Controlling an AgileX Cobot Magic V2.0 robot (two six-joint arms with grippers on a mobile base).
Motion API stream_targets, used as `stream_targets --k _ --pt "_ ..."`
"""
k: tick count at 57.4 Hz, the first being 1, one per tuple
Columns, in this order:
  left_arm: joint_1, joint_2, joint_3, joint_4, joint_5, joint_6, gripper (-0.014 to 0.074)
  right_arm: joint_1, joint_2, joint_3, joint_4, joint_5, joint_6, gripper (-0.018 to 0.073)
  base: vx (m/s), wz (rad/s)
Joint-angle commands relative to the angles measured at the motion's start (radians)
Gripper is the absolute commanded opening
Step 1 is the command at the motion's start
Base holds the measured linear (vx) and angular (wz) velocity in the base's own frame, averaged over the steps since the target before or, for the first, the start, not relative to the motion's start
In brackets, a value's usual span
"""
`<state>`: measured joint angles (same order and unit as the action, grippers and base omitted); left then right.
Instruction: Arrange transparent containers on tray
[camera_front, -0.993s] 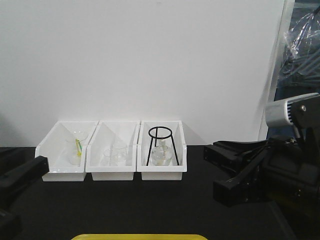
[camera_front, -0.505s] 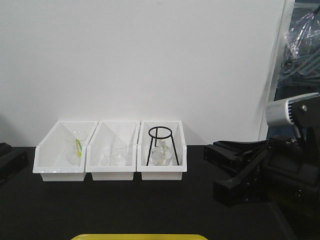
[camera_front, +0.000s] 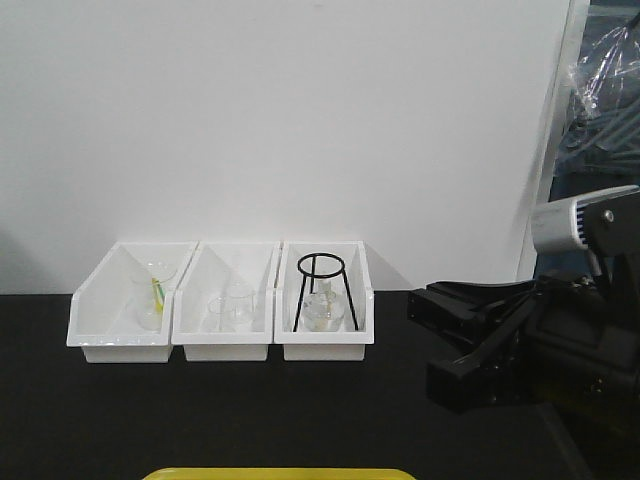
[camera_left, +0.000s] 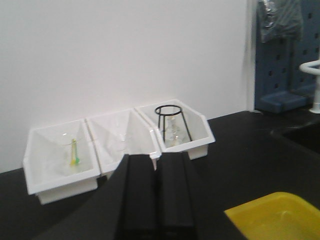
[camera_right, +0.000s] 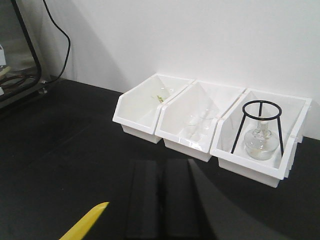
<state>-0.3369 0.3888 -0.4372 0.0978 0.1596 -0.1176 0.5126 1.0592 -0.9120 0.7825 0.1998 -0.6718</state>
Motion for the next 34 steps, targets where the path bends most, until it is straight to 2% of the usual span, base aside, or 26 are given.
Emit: stream_targets --k 1,13,18,24,28,34 --pt "0.069 -0.126 0.077 0.002 -0.057 -0.011 -0.0010 -0.005 -0.019 -0.034 0.011 -0.054 -0.009 0.0113 0.00 0.00" --pt "0.251 -0.413 0.334 -0.003 -0.012 -0.012 -0.0009 -0.005 -0.019 -0.034 0.011 -0.054 -0.009 0.0113 0.00 0.00" --pt "0.299 -0.416 0.419 -0.006 -0.042 -0.014 -0.0009 -0.005 -0.019 -0.034 0.011 -0.050 -0.009 0.0113 0.00 0.00" --pt "0.324 -0.415 0.505 -0.026 -0.093 -0.038 -0.0008 -0.005 -0.019 -0.034 0.011 -0.051 -0.009 0.0113 0.00 0.01" --pt "0.328 -0.415 0.499 -0.031 -0.039 -0.040 -0.0008 -0.005 -0.019 -0.034 0.011 -0.053 -0.009 0.0113 0.00 0.00" --pt "0.328 -0.414 0.493 -0.030 -0.048 -0.046 -0.0008 -0.005 -0.019 -0.034 0.011 -0.051 -0.009 0.0113 0.00 0.00"
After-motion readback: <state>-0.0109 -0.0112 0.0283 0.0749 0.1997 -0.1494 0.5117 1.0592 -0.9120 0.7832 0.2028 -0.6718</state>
